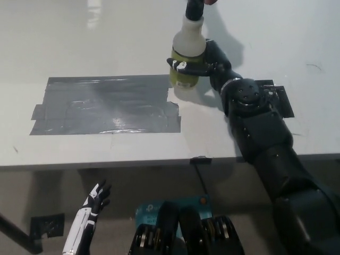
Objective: A person hands a spray bottle to the robot which it grabs with its right hand and places on the black spot infront of it on the table
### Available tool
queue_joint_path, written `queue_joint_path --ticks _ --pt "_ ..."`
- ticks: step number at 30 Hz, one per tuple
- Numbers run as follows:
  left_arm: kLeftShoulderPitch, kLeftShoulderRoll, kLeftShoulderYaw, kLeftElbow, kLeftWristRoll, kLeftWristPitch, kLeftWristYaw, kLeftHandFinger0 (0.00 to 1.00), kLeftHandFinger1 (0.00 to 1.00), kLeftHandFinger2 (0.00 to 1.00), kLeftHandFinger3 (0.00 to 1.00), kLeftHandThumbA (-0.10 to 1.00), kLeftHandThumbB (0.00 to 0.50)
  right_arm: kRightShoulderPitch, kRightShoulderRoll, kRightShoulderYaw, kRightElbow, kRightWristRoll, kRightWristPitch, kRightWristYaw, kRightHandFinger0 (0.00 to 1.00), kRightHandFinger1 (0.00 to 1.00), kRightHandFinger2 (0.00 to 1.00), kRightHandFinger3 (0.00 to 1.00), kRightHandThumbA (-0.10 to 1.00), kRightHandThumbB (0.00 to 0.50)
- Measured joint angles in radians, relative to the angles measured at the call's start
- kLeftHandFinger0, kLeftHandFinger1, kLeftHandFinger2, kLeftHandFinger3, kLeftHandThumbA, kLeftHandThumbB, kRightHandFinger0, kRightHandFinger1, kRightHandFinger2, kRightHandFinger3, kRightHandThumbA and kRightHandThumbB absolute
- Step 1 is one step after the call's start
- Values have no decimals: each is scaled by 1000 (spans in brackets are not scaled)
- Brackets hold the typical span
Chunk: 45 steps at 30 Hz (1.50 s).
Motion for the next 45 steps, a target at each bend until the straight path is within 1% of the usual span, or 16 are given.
queue_joint_path --ticks 7,8,9,12,15,17,19,22,26,30,34,36,39,42,43,45 --pt "-19 1 0 0 3 0 0 1000 1000 1000 1000 1000 10 3 1 -4 42 -10 -76 -47 38 269 493 404 748 500" --pt "-21 1 0 0 3 0 0 1000 1000 1000 1000 1000 11 4 1 -4 42 -12 -79 -51 30 273 499 397 742 470" --pt "-22 1 0 0 3 0 0 1000 1000 1000 1000 1000 3 5 0 -4 42 -14 -82 -56 13 263 497 404 716 487" --pt "-24 1 0 -1 6 0 0 1000 1000 1000 1000 1000 1 18 -7 -12 29 -18 -93 -76 0 181 416 306 703 482" --pt "-23 2 0 -1 9 -1 0 1000 1000 1000 1000 1000 19 50 -20 -41 -1 -13 -104 -88 34 254 525 363 712 468" --pt "-23 2 0 -1 9 -1 0 1000 1000 1000 1000 1000 15 75 -31 -57 -38 -12 -104 -92 47 286 568 349 725 456" --pt "-23 2 0 -1 10 -1 0 1000 1000 1000 1000 1000 14 93 -50 -74 -75 -11 -105 -93 64 285 551 338 727 483" --pt "-22 2 0 -1 12 -1 0 1000 1000 1000 1000 1000 13 110 -86 -96 -116 -8 -110 -92 11 194 441 325 713 474" --pt "-17 4 1 -1 15 -1 0 1000 1000 1000 1000 1000 0 135 -141 -114 -169 -5 -121 -92 32 175 439 331 681 411" --pt "-16 4 1 -1 17 -1 0 1000 1000 1000 1000 1000 0 181 -169 -117 -227 -8 -124 -95 50 181 428 350 698 438" --pt "-15 4 1 -1 17 -1 0 1000 1000 1000 1000 1000 0 225 -172 -113 -250 -18 -128 -101 13 134 366 320 675 410" --pt "-15 4 1 -1 17 -1 0 1000 1000 1000 1000 1000 0 244 -172 -107 -250 -25 -134 -105 59 136 377 336 698 425" --pt "-15 4 1 -1 18 -1 0 1000 1000 1000 1000 1000 1 268 -169 -94 -250 -41 -148 -110 6 153 400 328 716 452" --pt "-15 4 1 -1 20 -1 0 1000 1000 1000 1000 1000 4 286 -164 -83 -250 -52 -152 -114 0 197 457 348 659 426" --pt "-15 4 1 -1 20 -1 0 1000 1000 1000 1000 1000 4 290 -162 -80 -250 -55 -154 -116 0 140 381 314 643 432" --pt "-16 4 1 -1 20 -1 0 1000 1000 1000 1000 1000 7 295 -157 -77 -250 -57 -156 -116 0 135 390 331 660 469"
